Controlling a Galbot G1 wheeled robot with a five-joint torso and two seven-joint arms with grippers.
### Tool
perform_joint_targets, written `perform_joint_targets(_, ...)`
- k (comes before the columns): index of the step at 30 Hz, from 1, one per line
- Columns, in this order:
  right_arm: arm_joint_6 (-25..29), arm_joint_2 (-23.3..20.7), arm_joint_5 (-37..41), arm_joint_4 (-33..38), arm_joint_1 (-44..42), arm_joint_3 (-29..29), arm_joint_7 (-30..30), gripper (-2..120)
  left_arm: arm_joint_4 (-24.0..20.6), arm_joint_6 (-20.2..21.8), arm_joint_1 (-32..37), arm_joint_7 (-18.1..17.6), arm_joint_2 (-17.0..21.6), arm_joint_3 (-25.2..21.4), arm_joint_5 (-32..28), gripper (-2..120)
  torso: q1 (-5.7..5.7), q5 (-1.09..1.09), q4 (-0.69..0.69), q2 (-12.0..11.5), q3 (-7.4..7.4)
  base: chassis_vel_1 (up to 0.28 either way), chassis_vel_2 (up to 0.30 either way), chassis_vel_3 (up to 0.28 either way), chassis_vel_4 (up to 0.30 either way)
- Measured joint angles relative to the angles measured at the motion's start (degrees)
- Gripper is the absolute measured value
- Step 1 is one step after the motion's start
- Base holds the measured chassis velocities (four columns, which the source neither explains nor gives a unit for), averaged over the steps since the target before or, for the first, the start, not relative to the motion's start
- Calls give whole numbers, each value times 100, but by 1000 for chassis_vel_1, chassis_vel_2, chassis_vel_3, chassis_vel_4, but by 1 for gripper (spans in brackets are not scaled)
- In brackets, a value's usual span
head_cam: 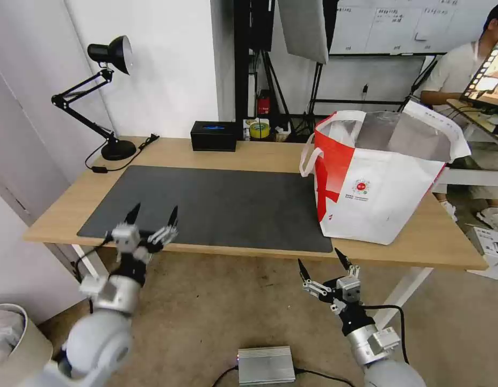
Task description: Pick up the trash from the table and place it into the takeout bag.
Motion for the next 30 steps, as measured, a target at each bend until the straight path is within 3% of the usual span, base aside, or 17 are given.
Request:
perform_joint_targets(13, 0, 0, 0, 0, 0, 0, 0, 100, 141, 219, 416, 332, -53, -330, -308, 100, 1, 0, 0, 0, 0, 0, 0, 0, 0)
perform_joint_targets(30, 0, 0, 0, 0, 0, 0, 0, 100, 190, 214, 398, 345, -88, -318, -360, 100, 1, 0, -1, 0, 1, 0, 0, 0, 0)
